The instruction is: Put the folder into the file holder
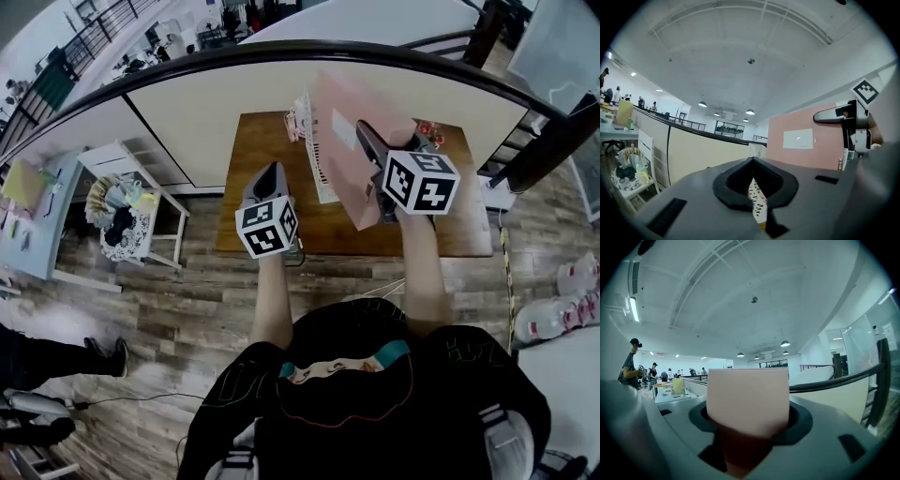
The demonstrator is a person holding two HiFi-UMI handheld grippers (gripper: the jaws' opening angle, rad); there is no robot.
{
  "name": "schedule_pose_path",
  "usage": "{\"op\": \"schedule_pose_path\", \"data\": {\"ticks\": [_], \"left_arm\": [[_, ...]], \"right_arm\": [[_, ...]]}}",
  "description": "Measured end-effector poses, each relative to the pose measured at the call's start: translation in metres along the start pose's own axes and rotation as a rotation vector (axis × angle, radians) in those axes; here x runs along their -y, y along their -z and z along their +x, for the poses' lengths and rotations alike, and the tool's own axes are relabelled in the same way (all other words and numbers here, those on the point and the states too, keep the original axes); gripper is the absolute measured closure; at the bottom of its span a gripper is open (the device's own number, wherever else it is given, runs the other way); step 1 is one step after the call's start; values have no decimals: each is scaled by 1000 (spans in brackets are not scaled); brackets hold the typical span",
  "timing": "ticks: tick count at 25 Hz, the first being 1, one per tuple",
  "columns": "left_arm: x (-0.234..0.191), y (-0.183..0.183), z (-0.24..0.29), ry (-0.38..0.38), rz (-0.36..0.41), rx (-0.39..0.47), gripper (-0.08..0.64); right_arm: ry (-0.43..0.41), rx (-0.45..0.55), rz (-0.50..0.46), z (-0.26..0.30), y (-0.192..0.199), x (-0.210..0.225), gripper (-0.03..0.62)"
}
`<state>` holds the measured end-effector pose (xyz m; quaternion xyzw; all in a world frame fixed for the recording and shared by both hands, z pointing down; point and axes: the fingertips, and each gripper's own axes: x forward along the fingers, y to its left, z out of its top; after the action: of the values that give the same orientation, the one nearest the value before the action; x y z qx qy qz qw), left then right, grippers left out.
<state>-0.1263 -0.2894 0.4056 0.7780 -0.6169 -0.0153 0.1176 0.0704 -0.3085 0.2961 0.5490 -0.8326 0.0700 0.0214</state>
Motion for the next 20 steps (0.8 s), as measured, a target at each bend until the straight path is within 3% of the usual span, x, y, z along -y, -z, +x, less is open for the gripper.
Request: {"op": "schedule_pose_path", "data": {"ticks": [7, 20], "left_arm": [[6, -9, 21, 11, 16, 8, 559], [-23, -8, 47, -38, 8, -1, 558]], "right_arm": [[26, -12, 4, 22, 2, 12, 308], [49, -34, 3, 73, 5, 14, 308]]}}
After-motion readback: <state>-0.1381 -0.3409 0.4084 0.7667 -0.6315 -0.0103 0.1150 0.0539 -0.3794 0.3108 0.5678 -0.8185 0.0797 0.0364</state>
